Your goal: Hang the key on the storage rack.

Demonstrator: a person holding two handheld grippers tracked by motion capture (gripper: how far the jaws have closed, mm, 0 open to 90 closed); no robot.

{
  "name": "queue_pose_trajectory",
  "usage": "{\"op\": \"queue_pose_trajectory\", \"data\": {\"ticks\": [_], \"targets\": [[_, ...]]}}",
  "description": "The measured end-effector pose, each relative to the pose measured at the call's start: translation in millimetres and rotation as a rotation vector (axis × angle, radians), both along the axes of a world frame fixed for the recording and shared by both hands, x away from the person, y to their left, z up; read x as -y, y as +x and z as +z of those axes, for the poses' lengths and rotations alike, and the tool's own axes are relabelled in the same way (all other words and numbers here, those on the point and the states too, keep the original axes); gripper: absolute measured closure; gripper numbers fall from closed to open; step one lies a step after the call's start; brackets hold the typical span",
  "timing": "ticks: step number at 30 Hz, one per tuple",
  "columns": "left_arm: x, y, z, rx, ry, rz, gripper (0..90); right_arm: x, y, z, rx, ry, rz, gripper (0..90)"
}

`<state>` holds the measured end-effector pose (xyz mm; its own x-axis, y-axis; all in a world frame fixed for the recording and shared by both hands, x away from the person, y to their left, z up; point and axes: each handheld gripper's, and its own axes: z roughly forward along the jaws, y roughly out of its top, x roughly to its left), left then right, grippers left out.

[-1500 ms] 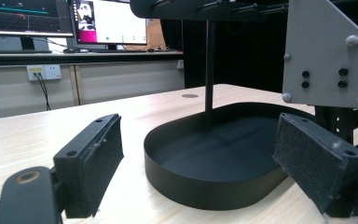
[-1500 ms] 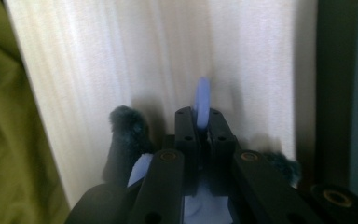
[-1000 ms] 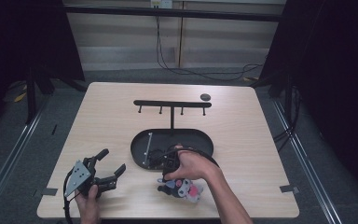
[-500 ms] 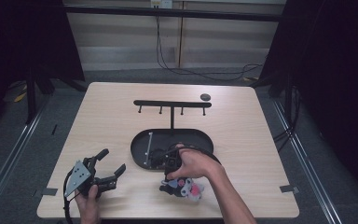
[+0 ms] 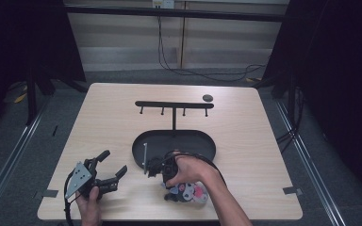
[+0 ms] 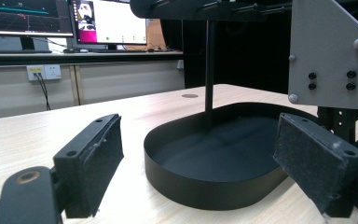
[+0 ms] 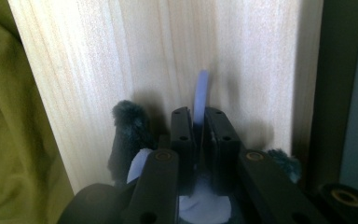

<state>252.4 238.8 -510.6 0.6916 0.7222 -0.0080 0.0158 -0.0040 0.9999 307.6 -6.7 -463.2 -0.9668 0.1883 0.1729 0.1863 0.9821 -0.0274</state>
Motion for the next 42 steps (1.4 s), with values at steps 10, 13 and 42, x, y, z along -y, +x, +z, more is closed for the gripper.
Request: {"op": "queue_pose_trajectory", "data": {"ticks": [10, 13, 42], "targets": [[0.1, 0.1, -0.1, 0.001, -0.002, -0.001, 15.2, -3.9, 4.5, -3.3, 0.005, 0.007, -0.01, 85.4], [0.1, 0.1, -0.1, 0.002, -0.002, -0.002, 15.2, -3.1, 5.1, -4.9, -0.006, 0.003, -0.018, 87.2], [0.0, 0.0, 0.0, 0.0, 0.0, -0.001, 15.2, 28.1, 4.2, 69.4, 0.055, 0.106, -0.058, 87.5]]}}
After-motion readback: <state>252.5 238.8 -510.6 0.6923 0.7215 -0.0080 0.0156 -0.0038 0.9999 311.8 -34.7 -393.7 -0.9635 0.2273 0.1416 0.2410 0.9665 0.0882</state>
